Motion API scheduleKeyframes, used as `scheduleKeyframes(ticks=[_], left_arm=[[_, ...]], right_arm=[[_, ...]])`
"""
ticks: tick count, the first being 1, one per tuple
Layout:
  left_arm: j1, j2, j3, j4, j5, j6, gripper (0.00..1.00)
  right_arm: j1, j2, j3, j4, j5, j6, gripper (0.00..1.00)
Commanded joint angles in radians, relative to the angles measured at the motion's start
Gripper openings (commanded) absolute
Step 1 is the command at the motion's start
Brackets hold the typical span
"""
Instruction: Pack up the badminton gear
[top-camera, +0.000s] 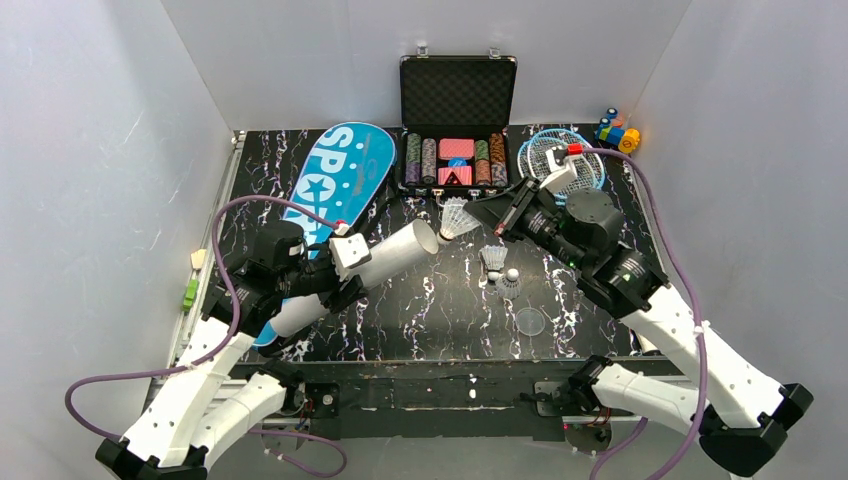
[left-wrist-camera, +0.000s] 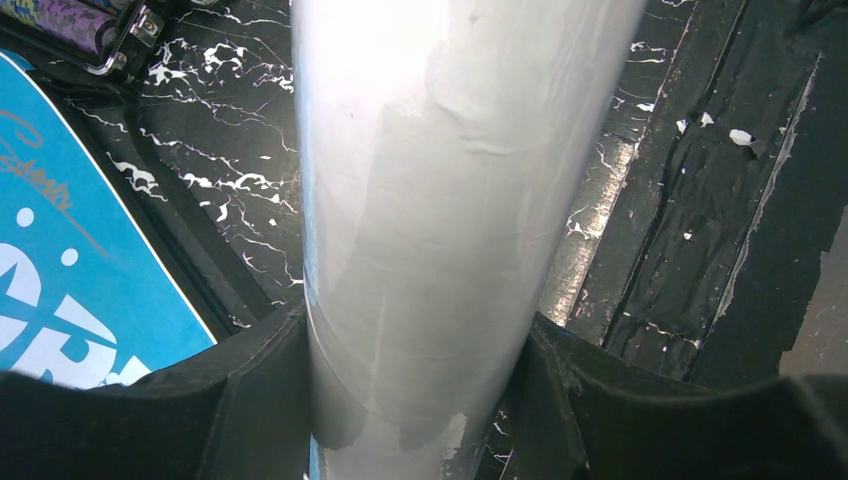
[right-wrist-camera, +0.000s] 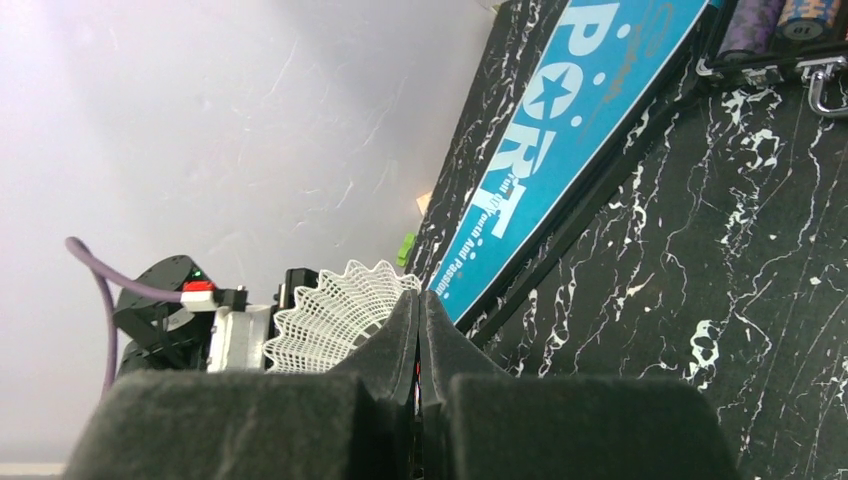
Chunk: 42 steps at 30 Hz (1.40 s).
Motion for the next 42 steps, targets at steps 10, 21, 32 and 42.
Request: scheduleKeyframes(ticks=[10, 21, 32, 42], left_arm=[[0.003, 0.004, 0.029, 0.058, 0.044, -0.016, 0.26], [0.003, -0.016, 0.029, 0.080, 0.052, -0.040, 0.26], [0.003, -0.013, 0.038, 0.084, 0.068, -0.055, 0.26], [0.003, -0.016, 0.061, 0.082, 0.080, -0.062, 0.26]], right_arm=[[0.017, 0.002, 0.021, 0.119, -0.090, 0.073, 0.01], [0.061, 0.082, -0.031, 0.204, -0.119, 0.099, 0.08], [0.066, 0.081, 0.063, -0.023, -0.094, -0.053, 0.54], [0.066, 0.108, 0.060, -0.049, -0.147, -0.066, 0.53]])
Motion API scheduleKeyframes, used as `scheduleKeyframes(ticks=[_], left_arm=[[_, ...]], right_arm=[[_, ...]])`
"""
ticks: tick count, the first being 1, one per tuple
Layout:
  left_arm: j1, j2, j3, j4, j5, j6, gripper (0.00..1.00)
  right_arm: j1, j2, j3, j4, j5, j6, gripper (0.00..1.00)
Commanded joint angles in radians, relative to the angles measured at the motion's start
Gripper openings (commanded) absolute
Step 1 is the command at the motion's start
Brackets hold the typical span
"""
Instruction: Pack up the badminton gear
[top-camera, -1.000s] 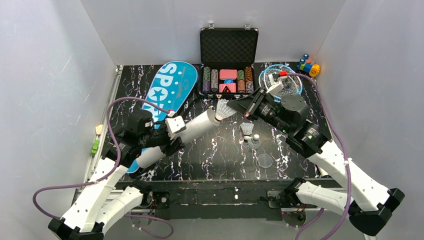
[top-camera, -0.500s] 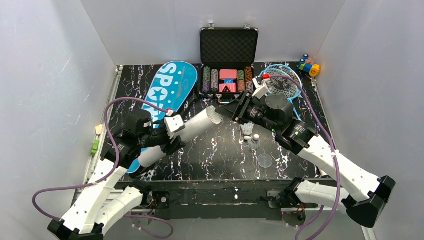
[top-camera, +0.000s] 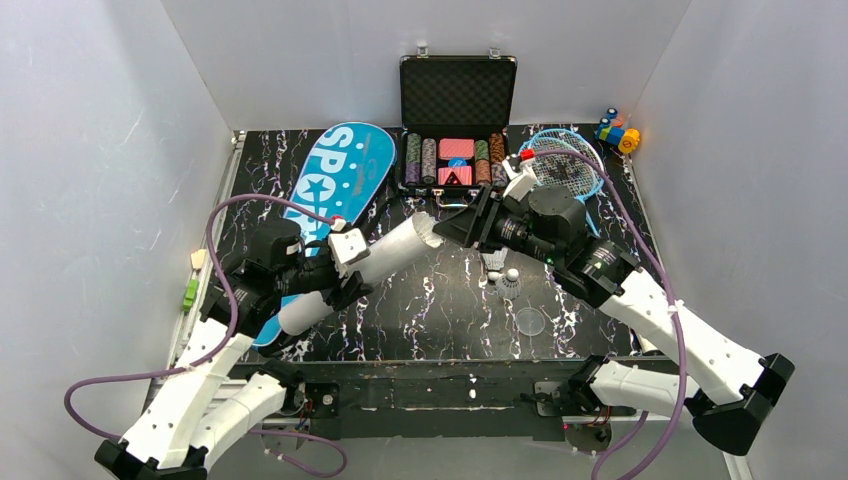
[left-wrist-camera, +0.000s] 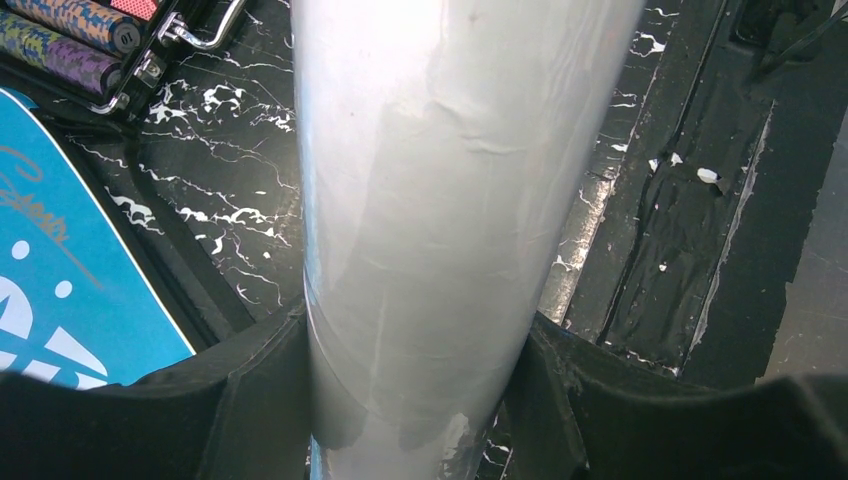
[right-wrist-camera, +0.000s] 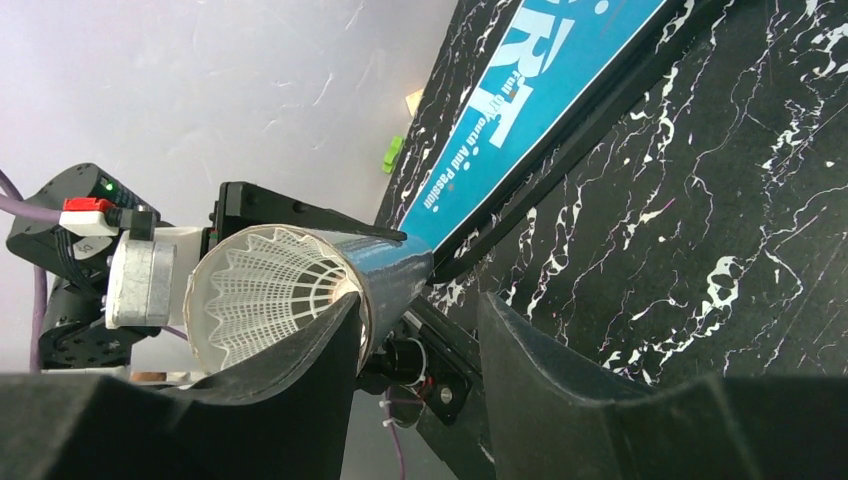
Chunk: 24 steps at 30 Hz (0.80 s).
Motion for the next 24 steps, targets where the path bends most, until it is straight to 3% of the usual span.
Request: scheduleKeyframes(ticks=[1, 14, 18, 20, 24], left_arm=[[0.003, -0.013, 0.055, 0.029, 0.035, -0.008, 0.26], [0.003, -0.042, 0.051, 0.026, 0.075, 0.013, 0.27], [0.003, -0.041, 0.040, 0.018, 0.076, 0.014, 0.27], [0.003, -0.043, 0.026, 0.015, 0.066, 0.016, 0.28], [0.003, -0.050, -0.009, 0.002, 0.042, 0.019, 0.28]], right_arm=[[0.006, 0.020, 0.047, -0.011, -0.038, -0.027, 0.53], [0.072, 0.143, 0.117, -0.005, -0.099, -0.041, 0.55], [0.075, 0.146, 0.147, -0.026, -0.102, -0.052, 0.64], [0.069, 0.129, 0.190, -0.080, -0.087, -0.075, 0.73], [0.025, 0.057, 0.267, -0.203, -0.025, -0.123, 0.80]])
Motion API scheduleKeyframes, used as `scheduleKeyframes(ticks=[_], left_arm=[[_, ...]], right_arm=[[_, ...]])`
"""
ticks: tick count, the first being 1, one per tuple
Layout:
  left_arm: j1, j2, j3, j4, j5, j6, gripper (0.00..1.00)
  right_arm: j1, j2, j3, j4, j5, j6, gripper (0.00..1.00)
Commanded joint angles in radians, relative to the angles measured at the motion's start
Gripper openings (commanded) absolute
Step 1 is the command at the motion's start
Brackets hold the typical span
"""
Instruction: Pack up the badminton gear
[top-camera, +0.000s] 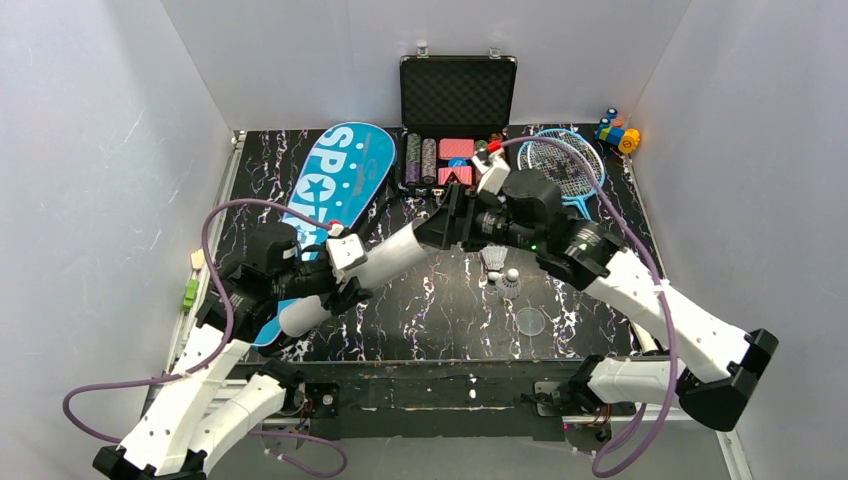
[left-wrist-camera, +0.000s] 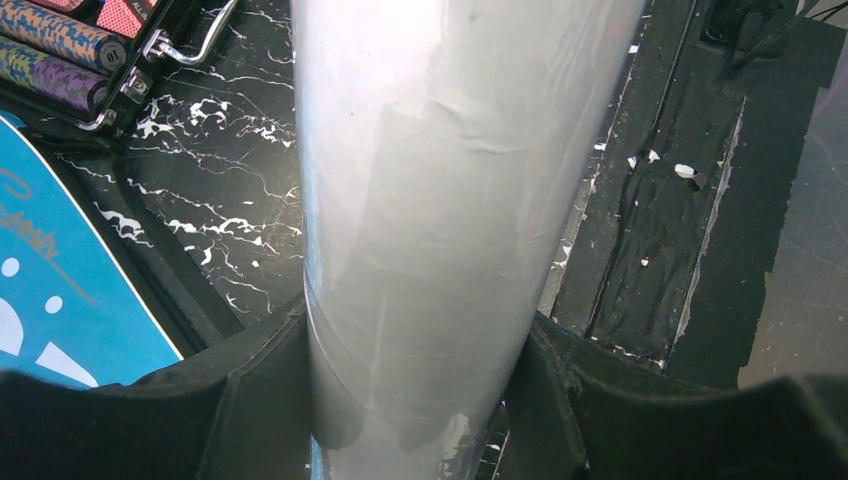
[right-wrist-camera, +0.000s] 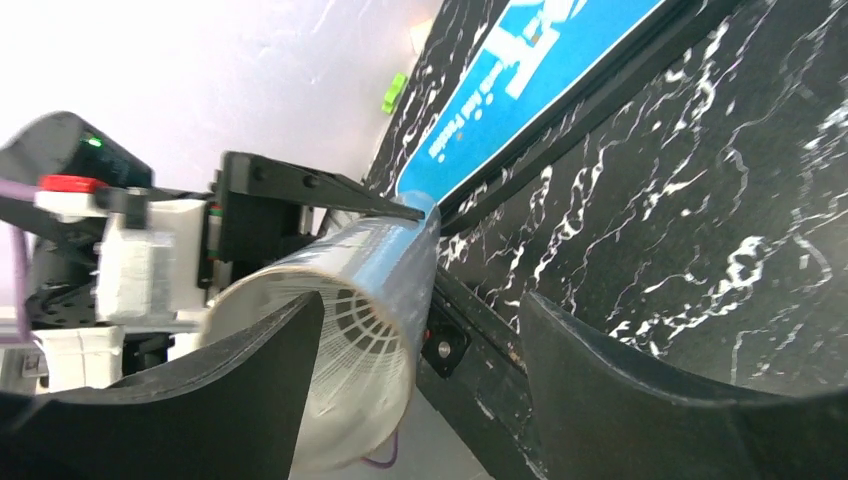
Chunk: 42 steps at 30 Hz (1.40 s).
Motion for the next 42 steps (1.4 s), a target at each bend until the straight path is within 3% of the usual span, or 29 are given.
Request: scheduleKeyframes(ticks=[1, 8, 13, 16, 21, 29, 33, 42], left_arm=[[0.002, -0.026, -0.022, 0.021, 0.002, 0.008, 0.28], [0.003, -0.021, -0.042, 0.006, -0.031, -0.004, 0.27], [0.004, -0.005, -0.035, -0.004, -0.049, -0.016, 0.27], [0.003, -0.005, -0.031, -0.005, -0.053, -0.020, 0.27], [0.003, -0.005, -0.019, -0.019, -0.058, -0.025, 0.27], [0.003, -0.019, -0.018, -0.026, -0.052, -0.030, 0.27], [0.003, -0.018, -0.021, -0.026, -0.051, -0.026, 0.27], [0.003, -0.007, -0.016, -0.017, -0.052, -0.026, 0.27]], right_arm=[[-0.051, -0.118, 0.117, -0.130, 0.064, -0.076, 0.81], [-0.280, -0.216, 0.008, -0.288, 0.090, -0.088, 0.84], [-0.421, -0.142, -0.186, -0.282, 0.121, -0.128, 0.85], [-0.433, -0.012, -0.192, -0.236, 0.173, -0.187, 0.86], [-0.440, 0.218, -0.033, -0.202, 0.174, -0.302, 0.83], [-0.447, 0.527, 0.197, -0.321, 0.154, -0.447, 0.71], [-0.447, 0.591, 0.212, -0.354, 0.141, -0.494, 0.68], [-0.447, 0.572, 0.103, -0.328, 0.090, -0.522, 0.64]])
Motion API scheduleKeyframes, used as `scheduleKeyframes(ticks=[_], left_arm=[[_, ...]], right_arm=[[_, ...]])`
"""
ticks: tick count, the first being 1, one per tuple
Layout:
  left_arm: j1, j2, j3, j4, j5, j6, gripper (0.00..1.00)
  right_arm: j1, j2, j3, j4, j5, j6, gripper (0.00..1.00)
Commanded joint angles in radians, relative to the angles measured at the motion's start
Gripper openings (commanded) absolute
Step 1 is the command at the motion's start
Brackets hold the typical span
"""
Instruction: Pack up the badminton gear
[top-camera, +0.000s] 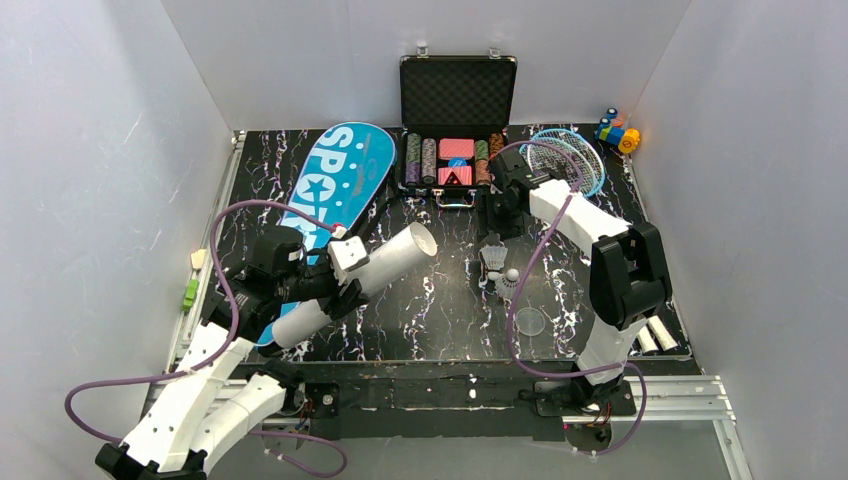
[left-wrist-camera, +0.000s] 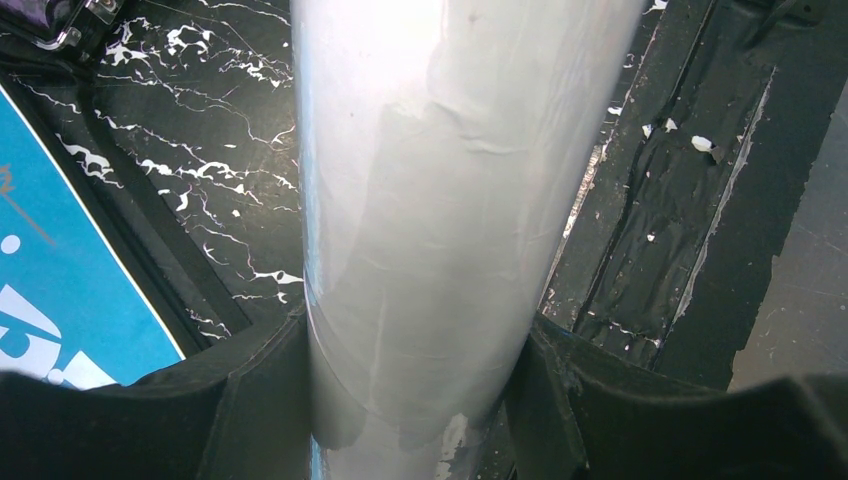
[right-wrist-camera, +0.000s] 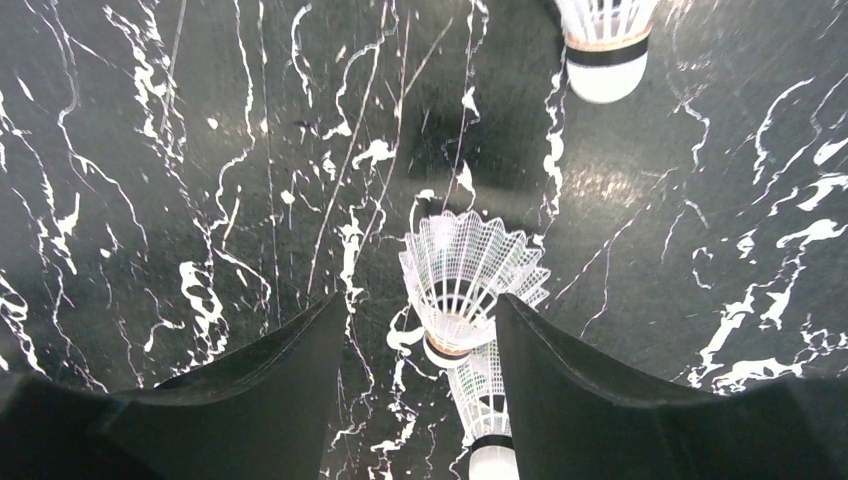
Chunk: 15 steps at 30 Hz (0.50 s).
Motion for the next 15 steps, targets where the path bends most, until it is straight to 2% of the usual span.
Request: scheduleKeyframes(ticks=[1, 9, 15], left_arm=[[0.003, -0.004, 0.030, 0.021, 0.007, -0.004, 0.27], [0.003, -0.010, 0.037, 0.010, 0.003, -0.004, 0.28], [0.003, -0.017, 0.041, -0.005, -0.006, 0.016, 0.28]], right_arm=[[-0.003, -0.035, -0.034, 0.001, -0.049, -0.040, 0.63], [-0.003, -0.009, -0.035, 0.028, -0.048, -0.076, 0.62], [-0.004, -0.011, -0.047, 0.030, -0.084, -0.076, 0.52]])
